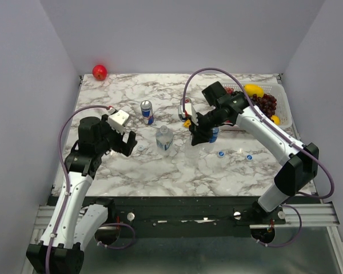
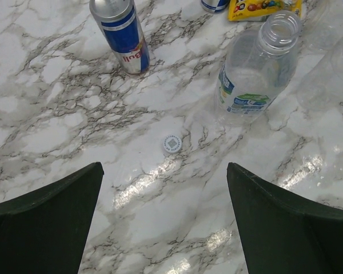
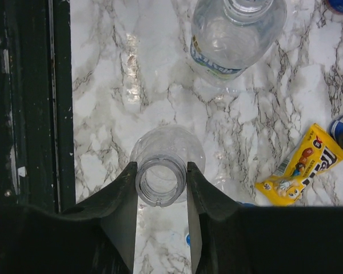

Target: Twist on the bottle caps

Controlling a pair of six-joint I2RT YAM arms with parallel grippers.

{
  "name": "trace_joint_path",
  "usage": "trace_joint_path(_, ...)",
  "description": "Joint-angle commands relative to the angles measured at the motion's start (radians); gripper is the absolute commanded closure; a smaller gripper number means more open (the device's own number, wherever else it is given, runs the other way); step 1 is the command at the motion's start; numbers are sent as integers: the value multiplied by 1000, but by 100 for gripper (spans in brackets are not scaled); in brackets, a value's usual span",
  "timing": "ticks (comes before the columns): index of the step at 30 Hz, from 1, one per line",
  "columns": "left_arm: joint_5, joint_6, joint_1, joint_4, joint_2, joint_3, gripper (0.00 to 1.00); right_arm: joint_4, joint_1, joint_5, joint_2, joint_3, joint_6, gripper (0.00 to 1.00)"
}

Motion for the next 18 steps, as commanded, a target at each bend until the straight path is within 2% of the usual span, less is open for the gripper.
trace_joint_path(1,151,78,-72,-9,-55,24,1,-89,15,-74,-83,91,-12,84)
trace_joint_path(4,237,98,-162,6,-112,26,1,-219,18,-160,-105,226,0,86)
trace_joint_path(8,311,40,-279,34,-82,58,1,-386,26,-226,-109,359,16,87)
trace_joint_path(12,314,-24,-390,133,-17,53,1,-393,35,-252,-144,395,54,87)
trace_joint_path(18,222,-46,-525,285,69,32,1,-365,46,-263,-183,407,86,87)
